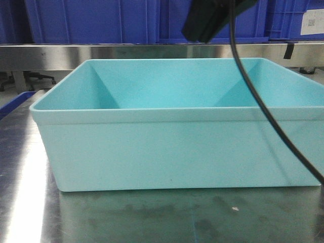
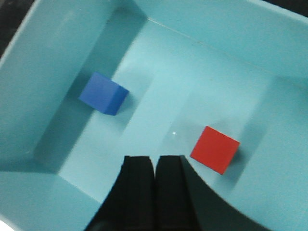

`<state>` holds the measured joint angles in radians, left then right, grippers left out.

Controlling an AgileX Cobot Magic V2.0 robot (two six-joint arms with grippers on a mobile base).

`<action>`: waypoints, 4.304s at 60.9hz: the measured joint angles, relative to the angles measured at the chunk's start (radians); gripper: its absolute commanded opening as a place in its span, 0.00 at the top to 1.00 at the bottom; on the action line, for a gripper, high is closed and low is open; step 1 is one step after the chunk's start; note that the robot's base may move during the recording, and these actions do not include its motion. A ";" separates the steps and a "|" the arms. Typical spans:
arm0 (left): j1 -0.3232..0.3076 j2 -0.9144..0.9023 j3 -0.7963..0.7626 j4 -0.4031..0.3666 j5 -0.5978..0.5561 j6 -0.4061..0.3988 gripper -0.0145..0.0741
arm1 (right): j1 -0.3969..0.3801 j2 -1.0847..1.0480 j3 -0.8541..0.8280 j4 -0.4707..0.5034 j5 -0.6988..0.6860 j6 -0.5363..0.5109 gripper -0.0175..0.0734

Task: Pick red cube and place on left shelf
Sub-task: 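Lower the open right gripper into the teal tub over the red cube, then close the right gripper on the red cube, then lift the red cube out of the tub with the right gripper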

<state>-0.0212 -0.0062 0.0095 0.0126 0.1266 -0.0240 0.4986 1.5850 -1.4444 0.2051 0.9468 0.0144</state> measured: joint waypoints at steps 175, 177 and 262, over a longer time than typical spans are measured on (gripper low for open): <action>0.000 0.000 0.000 0.000 0.000 0.000 0.72 | 0.006 -0.262 0.100 -0.300 0.026 0.321 0.60; 0.000 0.000 0.000 0.000 0.000 0.000 0.72 | 0.006 -0.316 0.136 -0.308 0.017 0.321 0.60; 0.000 0.000 0.000 0.000 0.000 0.000 0.72 | 0.006 -1.568 0.917 -0.411 -0.133 0.320 0.60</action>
<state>-0.0212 -0.0062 0.0095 0.0126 0.1266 -0.0240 0.5048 0.0169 -0.5279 -0.2056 0.8142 0.3348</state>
